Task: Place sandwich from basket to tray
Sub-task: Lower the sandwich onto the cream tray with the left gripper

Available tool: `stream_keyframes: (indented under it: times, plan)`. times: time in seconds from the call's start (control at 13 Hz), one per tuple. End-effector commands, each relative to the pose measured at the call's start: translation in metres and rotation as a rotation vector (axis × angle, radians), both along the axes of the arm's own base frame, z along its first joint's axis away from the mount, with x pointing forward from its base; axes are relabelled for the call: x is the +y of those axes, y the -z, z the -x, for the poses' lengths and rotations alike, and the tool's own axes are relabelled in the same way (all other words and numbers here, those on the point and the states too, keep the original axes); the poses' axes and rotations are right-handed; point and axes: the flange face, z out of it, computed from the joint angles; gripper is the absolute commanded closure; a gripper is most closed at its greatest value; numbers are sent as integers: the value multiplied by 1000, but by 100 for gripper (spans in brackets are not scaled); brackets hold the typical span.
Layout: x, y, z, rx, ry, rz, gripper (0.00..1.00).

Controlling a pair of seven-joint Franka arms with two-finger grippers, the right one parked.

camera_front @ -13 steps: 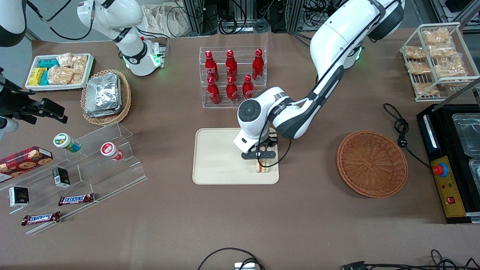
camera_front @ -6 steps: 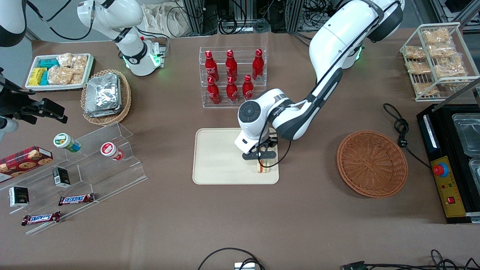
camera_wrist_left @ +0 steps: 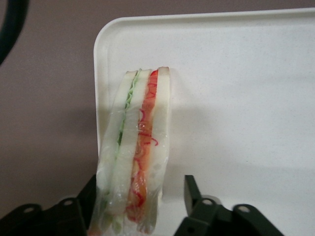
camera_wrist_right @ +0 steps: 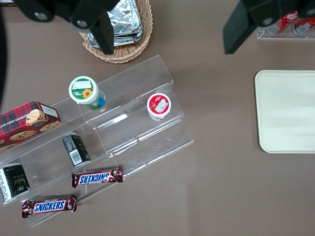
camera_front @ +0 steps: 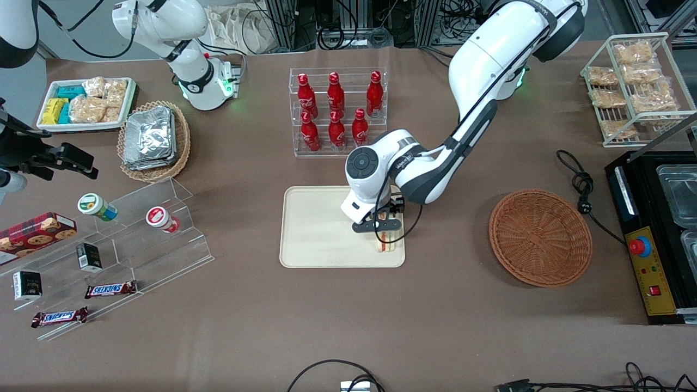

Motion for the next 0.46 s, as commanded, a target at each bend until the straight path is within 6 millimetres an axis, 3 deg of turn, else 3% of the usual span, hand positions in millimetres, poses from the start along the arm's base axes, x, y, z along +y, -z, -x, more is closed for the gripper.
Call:
stream_keyframes:
  times: [0.0,0.23,0.31,0.38]
  plan:
    - [-2,-2,0,-25,-1,-1,0]
    - [-2,-10,-3,-32,3,1,0]
    - [6,-20,-11,-45,-11,4,0]
    - [18,-43,-24,-77,-43,12,0]
